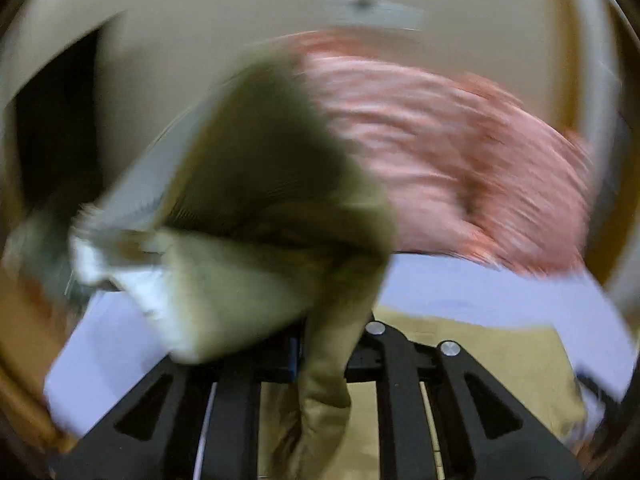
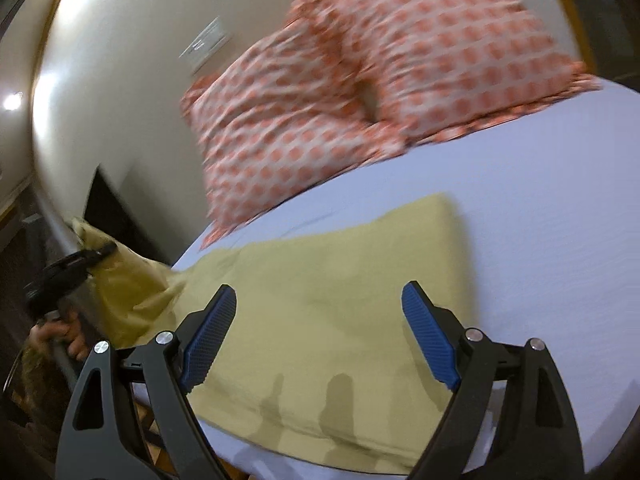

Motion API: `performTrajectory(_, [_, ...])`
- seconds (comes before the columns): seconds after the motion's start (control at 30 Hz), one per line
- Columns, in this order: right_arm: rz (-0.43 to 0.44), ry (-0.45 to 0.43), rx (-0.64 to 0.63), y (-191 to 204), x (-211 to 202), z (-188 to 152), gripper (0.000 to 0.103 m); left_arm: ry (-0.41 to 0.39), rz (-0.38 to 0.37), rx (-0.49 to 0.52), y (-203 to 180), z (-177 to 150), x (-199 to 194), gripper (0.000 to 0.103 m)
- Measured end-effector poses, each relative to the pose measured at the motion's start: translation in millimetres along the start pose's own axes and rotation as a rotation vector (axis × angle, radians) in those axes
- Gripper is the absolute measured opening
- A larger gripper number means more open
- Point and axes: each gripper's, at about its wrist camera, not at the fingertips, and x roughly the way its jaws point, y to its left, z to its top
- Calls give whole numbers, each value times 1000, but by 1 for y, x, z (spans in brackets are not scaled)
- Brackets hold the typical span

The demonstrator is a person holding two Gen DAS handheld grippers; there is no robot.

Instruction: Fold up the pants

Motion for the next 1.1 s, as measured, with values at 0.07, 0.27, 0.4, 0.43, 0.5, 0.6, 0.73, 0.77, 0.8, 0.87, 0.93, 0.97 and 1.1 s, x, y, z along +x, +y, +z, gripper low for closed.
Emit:
performTrajectory(0.07, [-48,-42,49,-18,-15,6,87,-16,-110,178,-65,-6,-2,15])
performTrajectory(0.27, [-99,-101,207,-66,-45,16,87,127,-394,580,-199,-102,11,13])
performTrajectory(0.4, [-68,-29,207,-73,-29,26,87,140,-391,665,-207,-140,12,16])
performTrajectory(0.43, [-64,-2,202,-72,-24,28,86,124,-386,677,-205,-142,8,18])
performTrajectory(0.5, [-61,85,175,-68,-2,33,82,145,-459,620,-188,-135,-3,27])
performTrajectory(0.6, [-95,220,128,-62,30,38,66,203,-593,430,-154,-111,-10,53])
performTrajectory(0.73, [-110,290,93,-60,53,42,48,227,-484,112,-77,-70,18,65])
performTrajectory(0.77, [-98,299,101,-61,57,43,46,251,-433,53,-58,-65,31,65])
performTrajectory(0.8, [-83,300,111,-63,60,43,46,297,-371,-20,-33,-60,51,65])
performTrajectory(0.87, [-61,302,134,-69,62,44,40,390,-314,-120,-4,-58,83,64])
performTrajectory(0.93, [-36,305,155,-75,62,44,33,491,-329,-190,13,-63,114,64])
performTrajectory(0.97, [-4,317,174,-79,64,42,21,525,-338,-194,14,-64,124,64])
performTrajectory(1.1, [138,340,280,-93,67,45,10,557,-404,-143,1,-62,132,34])
